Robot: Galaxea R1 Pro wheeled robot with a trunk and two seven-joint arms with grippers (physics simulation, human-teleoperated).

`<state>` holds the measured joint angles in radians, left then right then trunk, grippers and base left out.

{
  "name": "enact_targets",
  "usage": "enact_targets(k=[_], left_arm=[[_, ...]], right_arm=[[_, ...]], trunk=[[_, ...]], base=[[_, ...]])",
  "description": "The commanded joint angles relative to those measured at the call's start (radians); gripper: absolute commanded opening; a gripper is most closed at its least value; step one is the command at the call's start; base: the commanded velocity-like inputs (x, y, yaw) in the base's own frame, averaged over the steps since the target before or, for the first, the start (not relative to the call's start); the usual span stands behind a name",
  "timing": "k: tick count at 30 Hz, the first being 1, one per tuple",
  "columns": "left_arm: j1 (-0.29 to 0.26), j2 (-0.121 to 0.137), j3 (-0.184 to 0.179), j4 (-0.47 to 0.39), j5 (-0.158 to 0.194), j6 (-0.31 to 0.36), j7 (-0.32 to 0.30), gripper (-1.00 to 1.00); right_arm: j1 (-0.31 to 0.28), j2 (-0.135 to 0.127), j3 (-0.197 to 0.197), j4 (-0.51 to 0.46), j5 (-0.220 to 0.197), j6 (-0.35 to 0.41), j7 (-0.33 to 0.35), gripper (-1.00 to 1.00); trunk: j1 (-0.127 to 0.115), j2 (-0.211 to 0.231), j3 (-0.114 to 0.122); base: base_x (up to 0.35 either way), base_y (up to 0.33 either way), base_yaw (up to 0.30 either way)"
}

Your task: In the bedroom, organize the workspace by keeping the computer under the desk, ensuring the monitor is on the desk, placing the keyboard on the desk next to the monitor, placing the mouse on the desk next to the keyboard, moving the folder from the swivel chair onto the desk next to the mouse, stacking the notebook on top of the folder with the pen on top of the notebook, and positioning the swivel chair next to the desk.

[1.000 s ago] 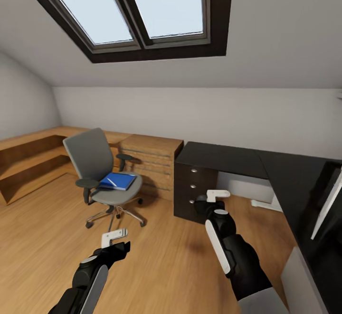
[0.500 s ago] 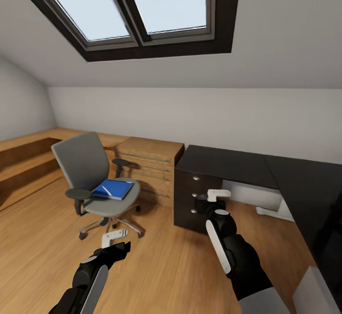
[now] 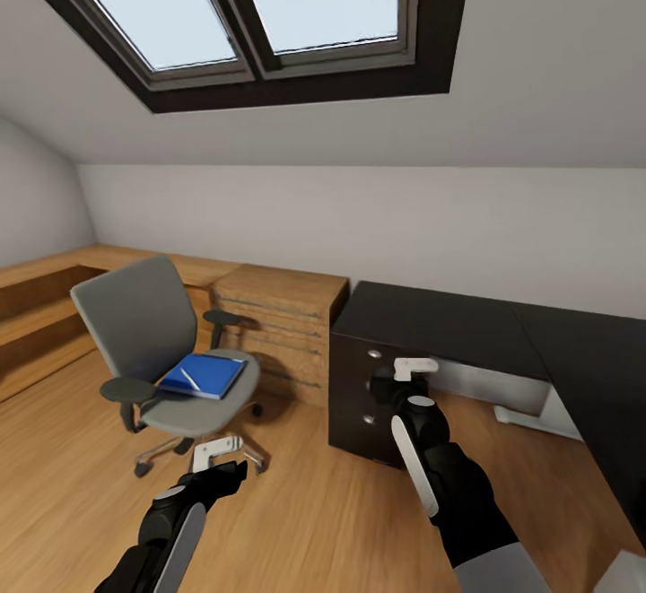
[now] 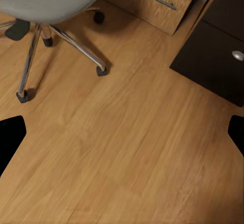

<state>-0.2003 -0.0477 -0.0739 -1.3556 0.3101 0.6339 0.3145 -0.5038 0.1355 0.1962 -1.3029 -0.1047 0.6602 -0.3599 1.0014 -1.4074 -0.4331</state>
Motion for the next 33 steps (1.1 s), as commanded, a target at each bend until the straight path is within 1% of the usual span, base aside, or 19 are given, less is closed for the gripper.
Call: enact_targets(k=[1, 7, 27, 29, 30, 31, 32, 33], left_arm=[[-0.001, 0.0, 0.0, -0.001, 0.011, 0.002, 0.011, 1.0], [-0.001, 0.0, 0.003, -0.005, 0.01, -0.002, 0.02, 1.0], [-0.001, 0.0, 0.0, 0.002, 0.01, 0.0, 0.02, 1.0], [-0.001, 0.0, 0.001, 0.001, 0.009, -0.001, 0.016, 1.0], [-0.001, 0.0, 0.001, -0.003, 0.009, -0.002, 0.014, 1.0], [-0.001, 0.0, 0.002, -0.004, 0.009, -0.002, 0.013, 1.0], [-0.001, 0.0, 0.002, -0.006, 0.009, -0.002, 0.013, 1.0], [-0.001, 0.0, 0.002, -0.007, 0.009, -0.002, 0.013, 1.0]], right_arm=[[-0.001, 0.0, 0.002, -0.001, -0.01, 0.002, -0.01, -1.0], [-0.001, 0.0, 0.002, -0.001, -0.01, 0.002, -0.01, -1.0], [-0.001, 0.0, 0.002, -0.004, -0.013, 0.005, -0.002, -1.0], [-0.001, -0.01, 0.004, -0.002, -0.017, 0.01, 0.029, -1.0], [-0.001, -0.031, 0.006, -0.003, -0.018, 0.013, 0.081, -1.0], [-0.001, -0.038, 0.007, -0.003, -0.018, 0.014, 0.1, -1.0], [-0.001, -0.053, 0.01, -0.005, -0.017, 0.017, 0.144, -1.0], [-0.001, -0.062, 0.014, -0.005, -0.017, 0.019, 0.17, -1.0]], trunk=[[0.001, -0.001, -0.001], [0.001, -0.001, -0.001], [0.001, -0.001, -0.001], [0.001, -0.001, -0.001], [0.001, -0.001, -0.001], [0.001, -0.001, -0.001], [0.001, -0.001, -0.001], [0.001, -0.001, -0.001]], base=[[0.329, 0.0, 0.0], [0.18, 0.0, 0.0], [0.319, -0.009, 0.0], [0.323, -0.109, 0.0], [0.323, -0.115, 0.0], [0.323, -0.115, 0.0], [0.323, -0.116, 0.0], [0.323, -0.117, 0.0]])
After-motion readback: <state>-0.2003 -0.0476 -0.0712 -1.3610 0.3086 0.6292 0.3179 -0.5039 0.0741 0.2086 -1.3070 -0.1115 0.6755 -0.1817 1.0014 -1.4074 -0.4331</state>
